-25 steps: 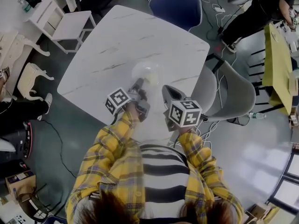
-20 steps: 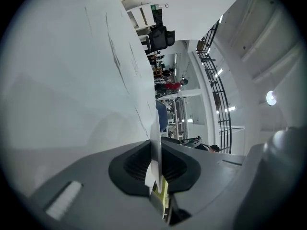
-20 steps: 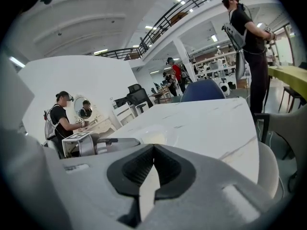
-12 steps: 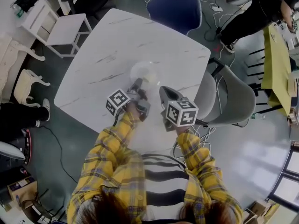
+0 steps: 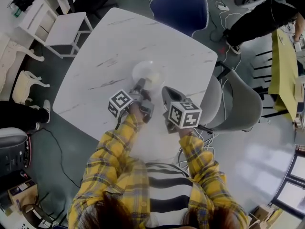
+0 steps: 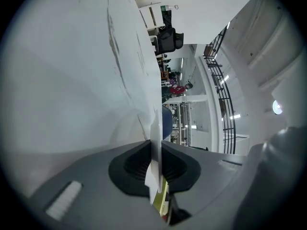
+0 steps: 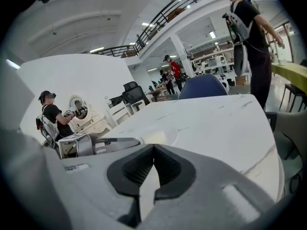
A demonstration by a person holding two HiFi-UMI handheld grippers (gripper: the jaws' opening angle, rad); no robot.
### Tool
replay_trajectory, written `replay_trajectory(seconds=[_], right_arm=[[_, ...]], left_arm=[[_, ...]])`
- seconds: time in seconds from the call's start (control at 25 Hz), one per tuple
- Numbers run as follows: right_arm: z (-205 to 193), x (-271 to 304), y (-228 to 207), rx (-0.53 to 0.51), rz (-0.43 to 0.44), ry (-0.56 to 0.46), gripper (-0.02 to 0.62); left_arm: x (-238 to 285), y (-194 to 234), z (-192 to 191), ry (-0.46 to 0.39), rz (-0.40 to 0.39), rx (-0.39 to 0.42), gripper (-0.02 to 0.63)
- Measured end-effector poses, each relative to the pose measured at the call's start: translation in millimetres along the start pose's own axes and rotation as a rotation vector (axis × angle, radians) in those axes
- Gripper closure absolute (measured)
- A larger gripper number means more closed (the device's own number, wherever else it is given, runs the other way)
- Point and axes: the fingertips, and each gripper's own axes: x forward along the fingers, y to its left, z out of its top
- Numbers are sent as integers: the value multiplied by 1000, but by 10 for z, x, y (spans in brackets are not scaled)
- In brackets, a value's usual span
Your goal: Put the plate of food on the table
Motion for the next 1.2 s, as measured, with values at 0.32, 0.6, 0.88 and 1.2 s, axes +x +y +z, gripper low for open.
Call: replay_trajectory(seconds=[0.32, 0.6, 0.88, 1.2], right_arm=[[-12, 98, 8, -1, 8, 12, 598], [-42, 169, 18, -11, 16, 29, 598], [-70, 190, 44, -19, 25, 41, 598], [-72, 211, 48, -22, 28, 51, 598]], left_arm=[[33, 54, 45, -2, 44, 4, 584], [59, 68, 20, 14, 58, 9, 584], [28, 111, 8, 10, 93, -33, 584], [36, 132, 3, 42, 178, 10, 530]])
